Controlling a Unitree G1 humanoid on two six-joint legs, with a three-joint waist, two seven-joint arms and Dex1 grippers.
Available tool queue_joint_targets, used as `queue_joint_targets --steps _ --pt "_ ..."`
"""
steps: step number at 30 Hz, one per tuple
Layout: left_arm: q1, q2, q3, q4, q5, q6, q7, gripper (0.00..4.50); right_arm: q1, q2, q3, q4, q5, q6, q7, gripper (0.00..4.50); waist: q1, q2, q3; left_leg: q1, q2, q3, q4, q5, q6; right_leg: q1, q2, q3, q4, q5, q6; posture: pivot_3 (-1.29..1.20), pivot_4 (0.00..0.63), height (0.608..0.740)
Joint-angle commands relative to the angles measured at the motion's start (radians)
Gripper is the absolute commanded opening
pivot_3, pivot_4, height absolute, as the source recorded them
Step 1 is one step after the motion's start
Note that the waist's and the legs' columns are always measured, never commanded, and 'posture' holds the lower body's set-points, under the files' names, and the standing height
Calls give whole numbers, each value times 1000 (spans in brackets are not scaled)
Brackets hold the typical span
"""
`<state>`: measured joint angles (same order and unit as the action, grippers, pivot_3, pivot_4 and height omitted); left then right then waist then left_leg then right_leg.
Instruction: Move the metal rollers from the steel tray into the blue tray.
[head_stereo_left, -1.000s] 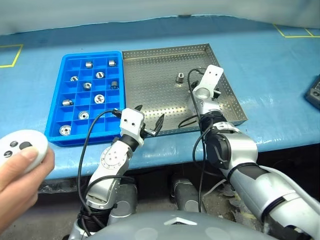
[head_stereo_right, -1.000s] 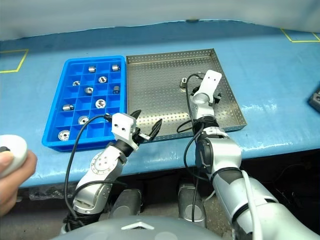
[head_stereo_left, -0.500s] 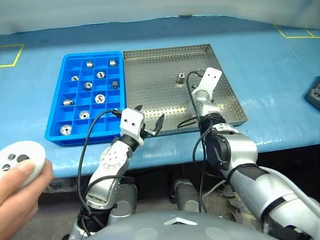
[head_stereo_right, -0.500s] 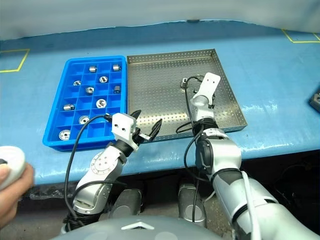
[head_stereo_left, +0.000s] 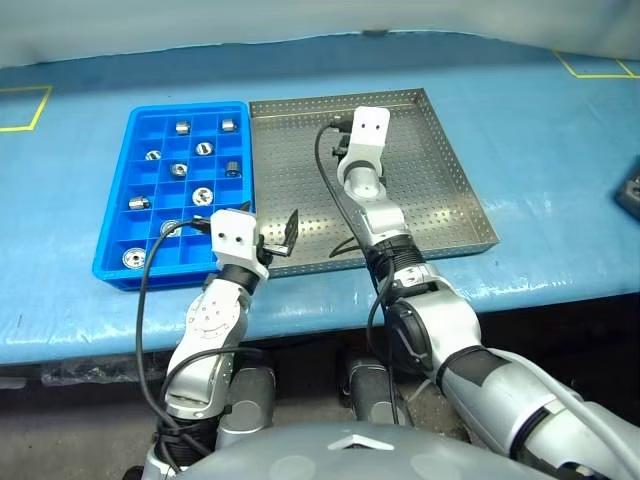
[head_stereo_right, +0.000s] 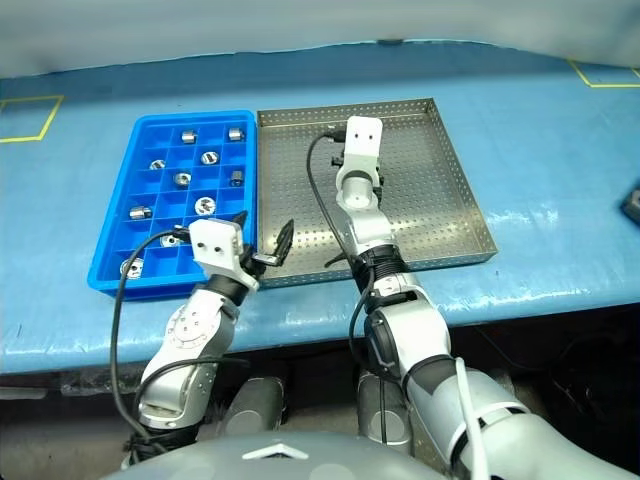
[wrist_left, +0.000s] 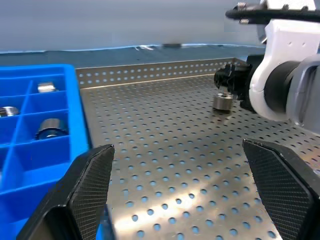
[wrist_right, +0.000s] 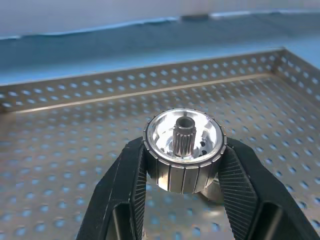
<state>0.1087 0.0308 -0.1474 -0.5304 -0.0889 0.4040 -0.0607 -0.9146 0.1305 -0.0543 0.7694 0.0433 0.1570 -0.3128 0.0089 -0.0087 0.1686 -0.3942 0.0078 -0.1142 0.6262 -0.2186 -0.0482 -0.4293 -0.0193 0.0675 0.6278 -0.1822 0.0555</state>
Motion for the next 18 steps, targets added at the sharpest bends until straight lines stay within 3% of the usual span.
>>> queue_joint_targets --steps 1,8,18 --pt "27 -1 27 -82 13 -20 27 4500 -22 75 44 -61 15 42 81 1689 10 0 0 0 0 0 0 0 0 0 0 0 0 0 0 320 150 740" --pt "126 -13 79 -165 24 -24 86 4500 -11 144 140 -99 47 129 217 1689 45 0 0 0 0 0 -1 0 0 -1 0 -1 0 -1 -1 424 150 740" --pt "294 6 105 -231 15 -88 74 4500 91 140 298 -373 153 389 397 1689 107 0 0 -1 0 -1 -3 0 0 -2 0 -2 0 -3 -2 450 150 740"
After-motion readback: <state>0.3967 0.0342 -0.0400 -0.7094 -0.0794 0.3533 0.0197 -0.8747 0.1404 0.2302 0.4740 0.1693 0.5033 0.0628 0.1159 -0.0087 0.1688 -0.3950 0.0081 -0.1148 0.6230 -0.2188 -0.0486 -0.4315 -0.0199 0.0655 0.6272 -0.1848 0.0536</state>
